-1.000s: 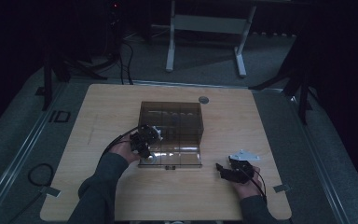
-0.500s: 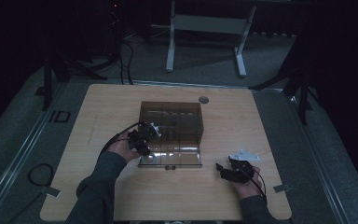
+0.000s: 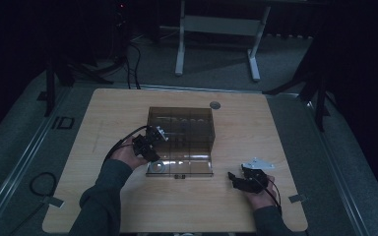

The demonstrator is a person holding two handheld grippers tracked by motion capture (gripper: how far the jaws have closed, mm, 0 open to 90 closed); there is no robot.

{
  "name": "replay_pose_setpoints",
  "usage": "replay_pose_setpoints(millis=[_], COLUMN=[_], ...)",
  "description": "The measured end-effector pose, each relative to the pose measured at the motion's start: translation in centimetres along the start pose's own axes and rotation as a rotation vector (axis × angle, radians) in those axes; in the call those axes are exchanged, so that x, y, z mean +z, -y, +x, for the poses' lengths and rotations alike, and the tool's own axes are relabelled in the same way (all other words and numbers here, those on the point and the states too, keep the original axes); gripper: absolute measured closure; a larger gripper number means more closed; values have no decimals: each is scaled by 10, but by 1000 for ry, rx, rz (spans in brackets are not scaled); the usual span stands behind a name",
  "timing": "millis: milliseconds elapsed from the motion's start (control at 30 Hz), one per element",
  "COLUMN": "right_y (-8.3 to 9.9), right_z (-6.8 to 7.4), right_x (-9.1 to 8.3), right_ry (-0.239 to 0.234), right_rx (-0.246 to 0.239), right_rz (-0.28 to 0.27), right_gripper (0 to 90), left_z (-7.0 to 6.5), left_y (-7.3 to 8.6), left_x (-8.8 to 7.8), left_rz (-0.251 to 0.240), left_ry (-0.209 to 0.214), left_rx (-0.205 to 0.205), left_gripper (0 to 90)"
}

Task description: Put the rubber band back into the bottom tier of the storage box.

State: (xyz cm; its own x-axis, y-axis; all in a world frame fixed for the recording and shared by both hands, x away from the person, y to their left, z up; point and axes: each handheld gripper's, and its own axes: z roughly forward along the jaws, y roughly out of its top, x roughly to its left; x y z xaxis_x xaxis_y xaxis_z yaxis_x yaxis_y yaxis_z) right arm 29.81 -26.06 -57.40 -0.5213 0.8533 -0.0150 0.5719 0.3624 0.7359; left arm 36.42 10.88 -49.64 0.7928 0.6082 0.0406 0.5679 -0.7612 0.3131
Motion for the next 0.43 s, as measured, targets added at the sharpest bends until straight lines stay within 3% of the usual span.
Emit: replay_pose_setpoints(millis=[200,267,433], right_y=[0,0,0], right_z=[0,0,0], right_x=[0,0,0], right_ry=[0,0,0], right_rx=[0,0,0], right_rz=[0,0,0], right_gripper=[335,335,335], left_z=[3,5,10], left_y=[9,14,28], left_x=[-9,-13,-17], left_rz=[-67,-106,-178], left_ry=[17,32,9], left_rx=[-40,-70,-123], left_gripper=[692,691,685])
